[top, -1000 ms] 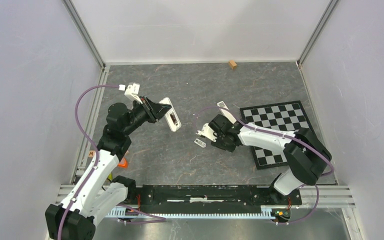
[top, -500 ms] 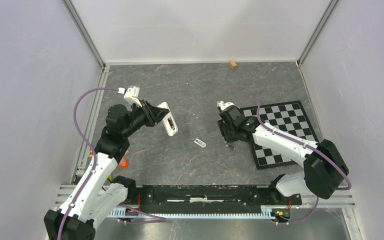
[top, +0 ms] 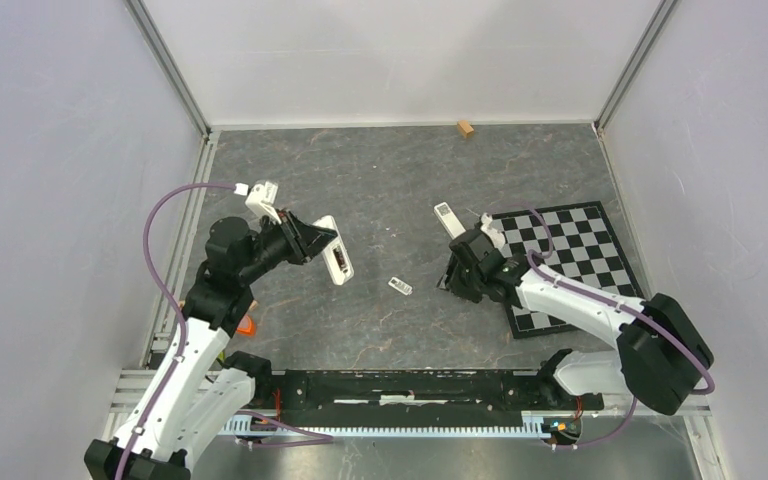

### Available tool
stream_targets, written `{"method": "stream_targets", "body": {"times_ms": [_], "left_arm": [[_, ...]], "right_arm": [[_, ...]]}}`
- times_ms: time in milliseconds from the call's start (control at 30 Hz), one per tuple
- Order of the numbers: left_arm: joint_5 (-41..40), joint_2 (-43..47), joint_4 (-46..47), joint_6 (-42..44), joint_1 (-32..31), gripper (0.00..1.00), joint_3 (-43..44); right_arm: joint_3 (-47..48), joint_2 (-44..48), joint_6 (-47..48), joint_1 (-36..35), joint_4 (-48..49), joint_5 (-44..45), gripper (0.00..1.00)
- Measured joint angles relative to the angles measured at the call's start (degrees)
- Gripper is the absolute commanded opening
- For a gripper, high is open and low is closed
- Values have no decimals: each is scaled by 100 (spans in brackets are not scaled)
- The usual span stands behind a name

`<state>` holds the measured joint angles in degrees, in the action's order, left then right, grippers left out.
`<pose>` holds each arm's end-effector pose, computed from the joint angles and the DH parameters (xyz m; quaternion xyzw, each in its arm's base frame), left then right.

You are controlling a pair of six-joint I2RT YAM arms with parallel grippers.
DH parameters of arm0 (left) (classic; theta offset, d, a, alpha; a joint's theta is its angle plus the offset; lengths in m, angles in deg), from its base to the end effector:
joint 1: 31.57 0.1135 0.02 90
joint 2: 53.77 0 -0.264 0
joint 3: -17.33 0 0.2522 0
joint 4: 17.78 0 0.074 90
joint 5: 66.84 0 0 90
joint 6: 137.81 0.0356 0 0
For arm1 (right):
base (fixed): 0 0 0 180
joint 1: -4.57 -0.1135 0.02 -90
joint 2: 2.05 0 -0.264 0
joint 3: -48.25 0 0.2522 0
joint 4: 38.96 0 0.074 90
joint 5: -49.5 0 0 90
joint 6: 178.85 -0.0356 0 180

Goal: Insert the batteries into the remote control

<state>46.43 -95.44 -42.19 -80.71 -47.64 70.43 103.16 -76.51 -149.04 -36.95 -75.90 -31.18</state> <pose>0.1633 -0.0617 0.3150 0.0121 0.7765 -0.3964 0.4896 0.1889 0.1595 0.1925 0.1779 0.9379 0.1737 0.2417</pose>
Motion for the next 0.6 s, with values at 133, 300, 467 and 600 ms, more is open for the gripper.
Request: {"method": "stream_targets", "body": {"times_ms": [133, 300, 467, 600], "left_arm": [[94, 61, 4, 0, 0, 2, -7], [155, 72, 7, 0, 0, 2, -96], [240, 94, 4, 0, 0, 2, -153], [238, 157, 2, 0, 0, 2, -153]], "right_arm": [[-321, 98, -846, 0, -15, 151, 50], [-450, 168, -1781, 0, -153, 389, 49], [-525, 155, -2479, 0, -149, 505, 49], [-568, 0, -2852, 0, -146, 516, 49]]}}
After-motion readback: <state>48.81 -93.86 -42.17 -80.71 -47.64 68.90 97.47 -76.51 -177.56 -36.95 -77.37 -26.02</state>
